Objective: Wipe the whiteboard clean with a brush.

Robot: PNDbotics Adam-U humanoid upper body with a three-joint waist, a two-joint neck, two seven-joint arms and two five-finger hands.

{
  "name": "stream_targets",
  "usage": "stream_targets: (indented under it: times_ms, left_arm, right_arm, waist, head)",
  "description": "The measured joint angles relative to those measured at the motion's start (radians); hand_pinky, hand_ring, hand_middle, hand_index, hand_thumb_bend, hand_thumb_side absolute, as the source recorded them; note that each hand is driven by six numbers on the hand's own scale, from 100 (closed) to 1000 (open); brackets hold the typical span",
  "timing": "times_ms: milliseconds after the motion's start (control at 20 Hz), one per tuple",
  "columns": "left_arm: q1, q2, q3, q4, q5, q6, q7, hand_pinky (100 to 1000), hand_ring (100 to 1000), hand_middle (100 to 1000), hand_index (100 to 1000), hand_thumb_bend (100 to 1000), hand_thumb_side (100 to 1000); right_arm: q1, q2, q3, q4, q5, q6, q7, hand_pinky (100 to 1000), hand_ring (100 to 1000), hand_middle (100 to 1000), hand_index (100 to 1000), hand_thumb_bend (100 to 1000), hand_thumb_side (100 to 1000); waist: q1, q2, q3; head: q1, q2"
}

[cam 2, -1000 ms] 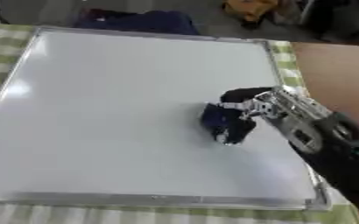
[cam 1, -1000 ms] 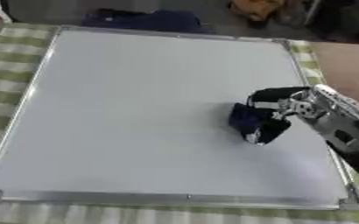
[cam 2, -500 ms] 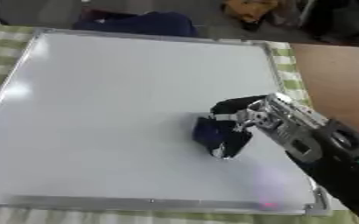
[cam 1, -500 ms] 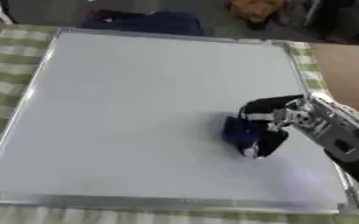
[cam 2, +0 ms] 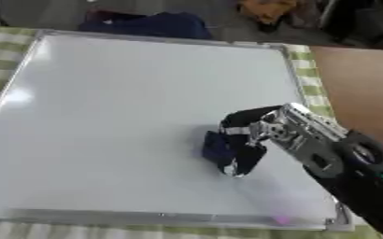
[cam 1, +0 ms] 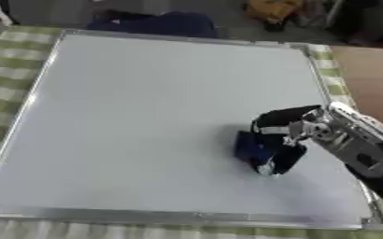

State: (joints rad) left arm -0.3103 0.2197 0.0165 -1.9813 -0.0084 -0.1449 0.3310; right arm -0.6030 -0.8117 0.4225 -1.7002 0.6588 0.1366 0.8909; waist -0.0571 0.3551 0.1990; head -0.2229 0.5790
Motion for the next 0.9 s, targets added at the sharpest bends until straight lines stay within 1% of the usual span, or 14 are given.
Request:
stream_targets:
  times_ms: [200,250,400,750,800,900]
  left_arm:
    - [0.0,0.0,0.0,0.0,0.0,0.0,0.0,650,793,773,812,207,1000]
    - [0.0,0.0,0.0,0.0,0.0,0.0,0.0,650,793,773,812,207,1000]
    - [0.0,0.0,0.0,0.0,0.0,0.0,0.0,650,793,773,812,206,1000]
    - [-0.003,0.0,0.0,0.0,0.0,0.001,-0.003,650,793,773,812,205,1000]
    - [-0.004,0.0,0.0,0.0,0.0,0.002,-0.003,650,793,773,812,205,1000]
    - [-0.004,0.0,0.0,0.0,0.001,0.002,-0.004,650,793,773,812,206,1000]
  right_arm:
    - [-0.001,0.003,-0.005,0.015,0.008,0.002,-0.011,639,766,710,264,100,357]
    - [-0.001,0.004,-0.008,0.02,0.01,0.002,-0.016,643,770,714,267,100,369]
    - [-0.004,0.007,-0.016,0.038,0.019,0.002,-0.032,651,779,723,278,100,467]
    - [-0.005,0.007,-0.034,0.074,0.04,-0.001,-0.066,662,787,729,282,100,530]
    - [-0.005,0.007,-0.037,0.079,0.044,0.0,-0.071,663,787,729,282,100,557]
    - [-0.005,0.007,-0.045,0.091,0.051,0.0,-0.082,665,789,731,282,100,575]
  waist:
    - [0.0,0.0,0.001]
    - [0.0,0.0,0.001]
    - [0.0,0.0,0.001]
    - [0.001,0.001,0.003]
    - [0.001,0.001,0.003]
    - [0.003,0.001,0.004]
  head:
    - [0.0,0.0]
    - [0.0,0.0]
    - [0.0,0.0]
    - [0.0,0.0]
    - [0.0,0.0]
    - [0.0,-0.001]
